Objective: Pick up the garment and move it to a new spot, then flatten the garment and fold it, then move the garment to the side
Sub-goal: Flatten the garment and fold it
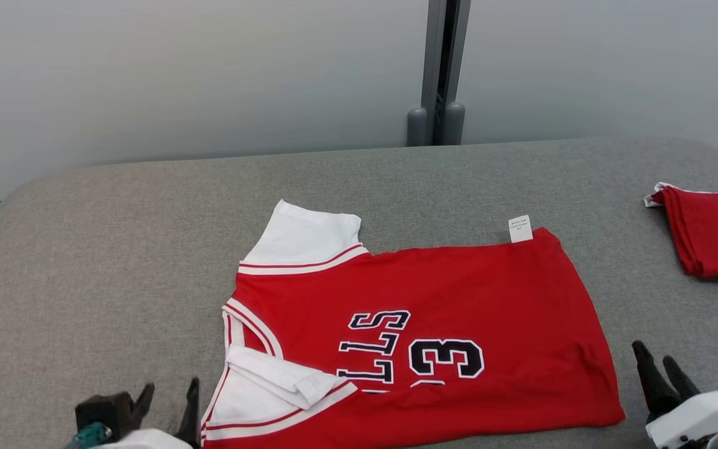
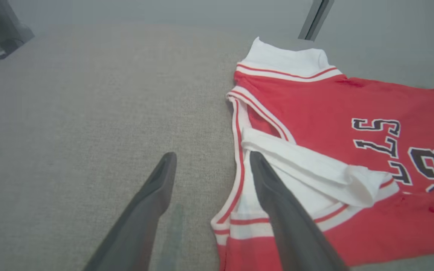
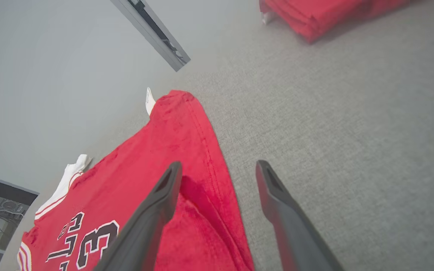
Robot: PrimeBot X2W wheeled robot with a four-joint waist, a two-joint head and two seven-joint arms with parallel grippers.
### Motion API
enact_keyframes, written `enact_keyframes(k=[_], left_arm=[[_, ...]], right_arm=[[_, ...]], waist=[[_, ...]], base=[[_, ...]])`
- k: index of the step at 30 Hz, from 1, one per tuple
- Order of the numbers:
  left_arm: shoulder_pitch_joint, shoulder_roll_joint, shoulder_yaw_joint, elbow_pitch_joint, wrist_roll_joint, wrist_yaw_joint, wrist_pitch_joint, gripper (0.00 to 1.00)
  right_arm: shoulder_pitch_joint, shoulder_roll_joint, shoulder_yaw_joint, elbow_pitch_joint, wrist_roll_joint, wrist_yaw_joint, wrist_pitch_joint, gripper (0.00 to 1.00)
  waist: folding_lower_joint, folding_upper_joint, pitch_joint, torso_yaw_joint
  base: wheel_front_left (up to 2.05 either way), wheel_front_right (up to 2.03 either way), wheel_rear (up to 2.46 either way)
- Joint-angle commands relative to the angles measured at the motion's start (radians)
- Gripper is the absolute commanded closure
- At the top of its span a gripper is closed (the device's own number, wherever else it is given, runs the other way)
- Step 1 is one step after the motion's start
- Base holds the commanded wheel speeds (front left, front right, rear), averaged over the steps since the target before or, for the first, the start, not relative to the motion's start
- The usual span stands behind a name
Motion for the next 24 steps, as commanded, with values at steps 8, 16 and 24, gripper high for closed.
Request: enact_keyframes(k=[8,16,24], left_arm=[[-0.119,-0.045,0.052,-0.011,0.015,0.027,-0.128,0.00],[-0.327,-0.054,0.029,0.104,0.058,-0.001,-0.142,0.00],[-0.605,-0.026,-0.032,0.295,0.126,-0.050,-0.051,0.00]], right_arm=[[-0.091,-0.022,-0.015,-0.068,-0.211,0.000,-0.081,0.00],[-0.238,-0.009,-0.015,-0.118,-0.389,0.000,-0.039,0.00],[-0.352,0.024,0.004,-0.162,-0.444,0.000,-0.002,0.00]], waist=[[0.0000,0.0000,0.060,-0.020],[0.0000,0.0000,0.200,-0.069],[0.0000,0.0000,0.327,-0.128]], base=[[0.00,0.00,0.00],[0.00,0.00,0.00],[0.00,0.00,0.00]])
